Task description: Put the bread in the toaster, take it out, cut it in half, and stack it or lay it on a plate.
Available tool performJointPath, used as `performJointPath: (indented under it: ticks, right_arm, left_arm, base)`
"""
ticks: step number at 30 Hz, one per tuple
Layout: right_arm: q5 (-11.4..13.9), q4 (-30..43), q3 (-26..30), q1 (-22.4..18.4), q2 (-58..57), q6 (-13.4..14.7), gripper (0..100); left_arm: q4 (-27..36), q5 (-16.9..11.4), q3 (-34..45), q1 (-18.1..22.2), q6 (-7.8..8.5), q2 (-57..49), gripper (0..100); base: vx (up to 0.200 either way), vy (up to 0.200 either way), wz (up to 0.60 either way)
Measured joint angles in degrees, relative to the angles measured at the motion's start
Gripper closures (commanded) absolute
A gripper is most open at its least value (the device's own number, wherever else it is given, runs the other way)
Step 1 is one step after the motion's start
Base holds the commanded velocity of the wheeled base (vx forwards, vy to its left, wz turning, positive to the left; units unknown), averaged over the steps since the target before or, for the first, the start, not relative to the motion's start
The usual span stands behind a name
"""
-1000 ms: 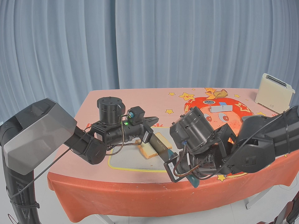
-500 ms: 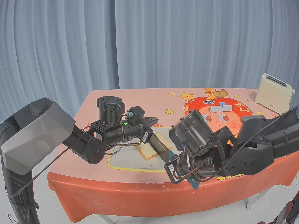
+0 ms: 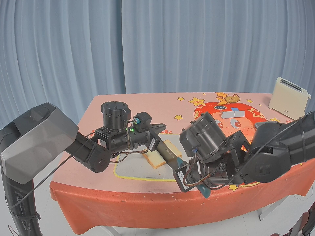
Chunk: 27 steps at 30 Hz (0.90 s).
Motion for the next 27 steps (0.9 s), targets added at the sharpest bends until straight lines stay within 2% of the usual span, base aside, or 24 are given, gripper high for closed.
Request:
performJointPath:
  ticks: [9,15,23,27]
  right_arm:
    - [-0.6,0.2,0.3,-0.4,0.0,0.5,100]
    - [-0.7,0.7,-0.6,-0.6,-0.3,3.6,100]
    - [-0.6,0.2,-0.9,-0.7,-0.6,3.9,100]
    - [-0.6,0.1,-1.0,-0.7,-1.1,3.9,100]
  left_arm:
    - [-0.1,0.0,0.9,0.0,-0.33,-2.7,100]
    - [-0.5,0.0,1.9,1.0,-0.4,-5.3,100]
    - [-0.6,0.0,5.9,2.1,-0.49,-11.9,100]
    - [-0.6,1.0,10.1,2.4,-0.49,-16.6,100]
  base:
    - [0.0,0.0,0.0]
    - [0.0,0.0,0.0]
    - [0.0,0.0,0.0]
    - [0.0,0.0,0.0]
